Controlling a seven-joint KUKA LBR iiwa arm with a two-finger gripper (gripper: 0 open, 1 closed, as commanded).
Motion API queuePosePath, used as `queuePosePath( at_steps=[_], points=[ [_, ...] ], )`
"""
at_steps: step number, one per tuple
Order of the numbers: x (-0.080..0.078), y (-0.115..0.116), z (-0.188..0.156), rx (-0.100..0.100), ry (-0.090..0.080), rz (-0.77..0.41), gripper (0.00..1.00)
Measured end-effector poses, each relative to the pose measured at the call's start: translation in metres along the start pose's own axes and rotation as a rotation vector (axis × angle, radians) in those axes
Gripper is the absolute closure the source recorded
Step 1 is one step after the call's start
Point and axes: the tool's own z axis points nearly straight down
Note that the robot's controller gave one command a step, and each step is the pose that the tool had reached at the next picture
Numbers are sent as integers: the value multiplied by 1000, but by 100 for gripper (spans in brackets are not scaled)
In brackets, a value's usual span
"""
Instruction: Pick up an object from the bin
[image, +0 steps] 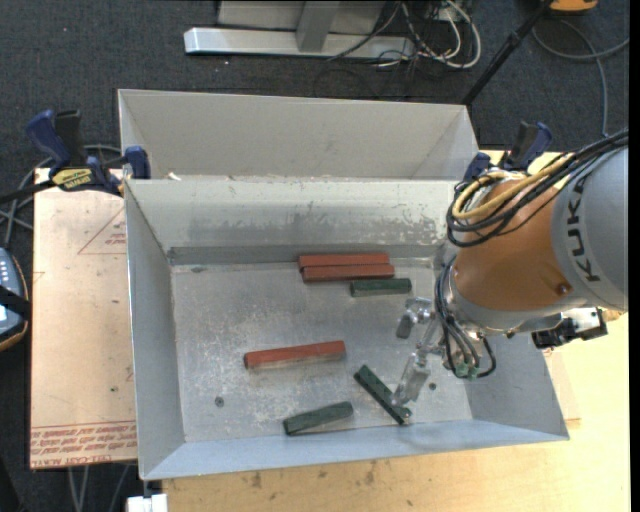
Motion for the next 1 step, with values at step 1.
queuePosePath(
  at_steps=[1],
  points=[
    [-5,-4,31,0,-3,-3,0]
  ],
)
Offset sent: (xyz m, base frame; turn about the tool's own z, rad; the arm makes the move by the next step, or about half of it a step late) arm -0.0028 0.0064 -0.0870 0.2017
